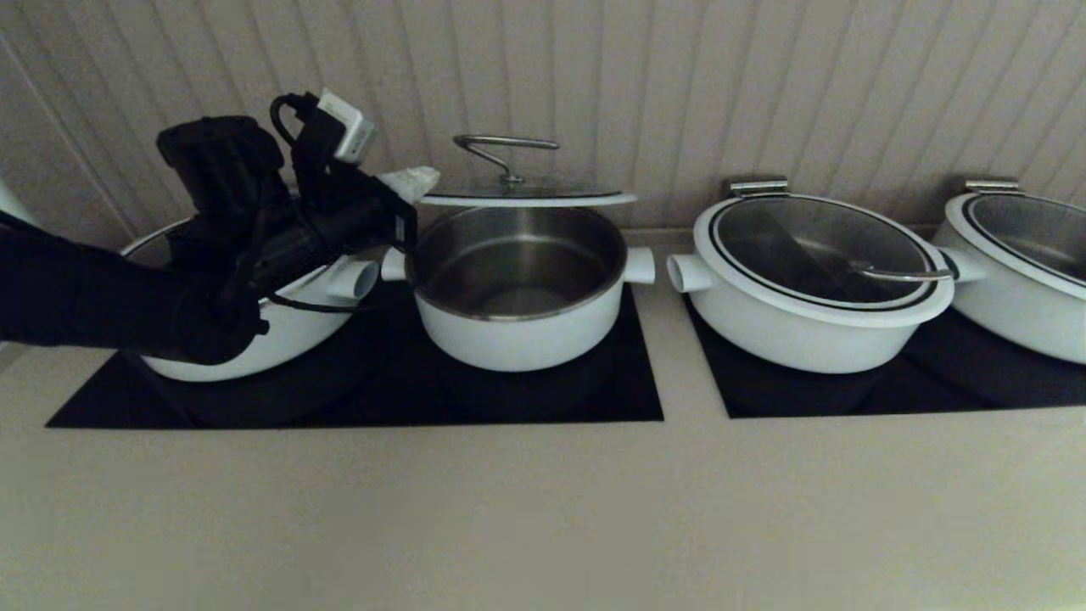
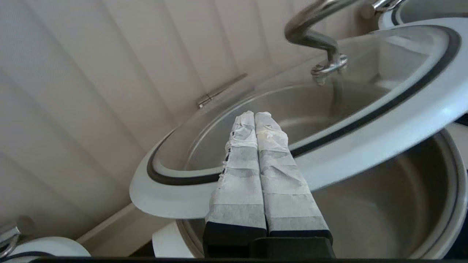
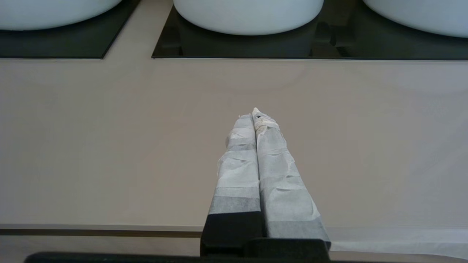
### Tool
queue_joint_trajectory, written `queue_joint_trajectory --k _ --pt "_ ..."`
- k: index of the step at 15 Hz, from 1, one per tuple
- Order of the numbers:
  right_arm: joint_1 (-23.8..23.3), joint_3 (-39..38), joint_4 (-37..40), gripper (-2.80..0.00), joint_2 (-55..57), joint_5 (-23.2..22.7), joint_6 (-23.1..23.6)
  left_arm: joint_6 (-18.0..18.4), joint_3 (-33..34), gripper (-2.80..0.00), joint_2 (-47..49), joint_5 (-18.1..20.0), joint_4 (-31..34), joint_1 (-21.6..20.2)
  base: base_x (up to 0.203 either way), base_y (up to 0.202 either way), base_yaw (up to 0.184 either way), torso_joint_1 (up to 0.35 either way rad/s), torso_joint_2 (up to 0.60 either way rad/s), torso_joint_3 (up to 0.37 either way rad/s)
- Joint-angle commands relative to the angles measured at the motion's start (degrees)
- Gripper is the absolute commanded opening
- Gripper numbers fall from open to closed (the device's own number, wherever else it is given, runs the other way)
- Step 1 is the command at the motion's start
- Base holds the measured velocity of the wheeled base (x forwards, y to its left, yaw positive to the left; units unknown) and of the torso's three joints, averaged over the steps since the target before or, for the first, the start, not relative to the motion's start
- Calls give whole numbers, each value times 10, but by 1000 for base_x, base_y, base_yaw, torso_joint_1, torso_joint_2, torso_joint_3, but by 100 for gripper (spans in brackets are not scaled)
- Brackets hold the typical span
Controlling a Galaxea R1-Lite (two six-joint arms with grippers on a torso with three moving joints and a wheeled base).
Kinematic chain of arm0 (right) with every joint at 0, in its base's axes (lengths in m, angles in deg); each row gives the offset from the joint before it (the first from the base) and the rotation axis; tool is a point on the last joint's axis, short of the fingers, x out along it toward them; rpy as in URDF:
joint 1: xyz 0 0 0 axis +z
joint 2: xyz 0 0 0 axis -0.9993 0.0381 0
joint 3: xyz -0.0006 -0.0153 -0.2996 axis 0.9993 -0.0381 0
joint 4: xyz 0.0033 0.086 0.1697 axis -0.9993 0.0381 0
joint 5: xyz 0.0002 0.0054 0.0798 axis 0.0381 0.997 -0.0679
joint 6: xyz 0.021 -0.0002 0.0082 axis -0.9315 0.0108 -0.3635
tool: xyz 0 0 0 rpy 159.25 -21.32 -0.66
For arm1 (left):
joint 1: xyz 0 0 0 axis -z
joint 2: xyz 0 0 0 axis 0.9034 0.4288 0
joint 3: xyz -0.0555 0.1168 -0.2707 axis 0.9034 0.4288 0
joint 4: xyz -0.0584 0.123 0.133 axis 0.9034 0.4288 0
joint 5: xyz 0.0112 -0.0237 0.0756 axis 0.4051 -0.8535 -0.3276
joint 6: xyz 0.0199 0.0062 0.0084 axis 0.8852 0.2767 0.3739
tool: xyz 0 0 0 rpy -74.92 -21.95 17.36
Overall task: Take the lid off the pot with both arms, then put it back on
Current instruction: Close the pot lid
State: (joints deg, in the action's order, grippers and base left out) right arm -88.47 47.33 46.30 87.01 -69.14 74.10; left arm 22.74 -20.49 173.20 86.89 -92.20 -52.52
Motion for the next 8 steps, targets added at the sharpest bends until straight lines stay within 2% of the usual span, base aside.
queue_joint_trajectory --k 1,8 --pt "0 0 0 -280 1 0 0 1 17 -280 0 1 -9 0 0 0 0 0 0 0" --pt "0 0 0 -280 1 0 0 3 76 -280 -1 1 -43 8 0 0 0 0 0 0"
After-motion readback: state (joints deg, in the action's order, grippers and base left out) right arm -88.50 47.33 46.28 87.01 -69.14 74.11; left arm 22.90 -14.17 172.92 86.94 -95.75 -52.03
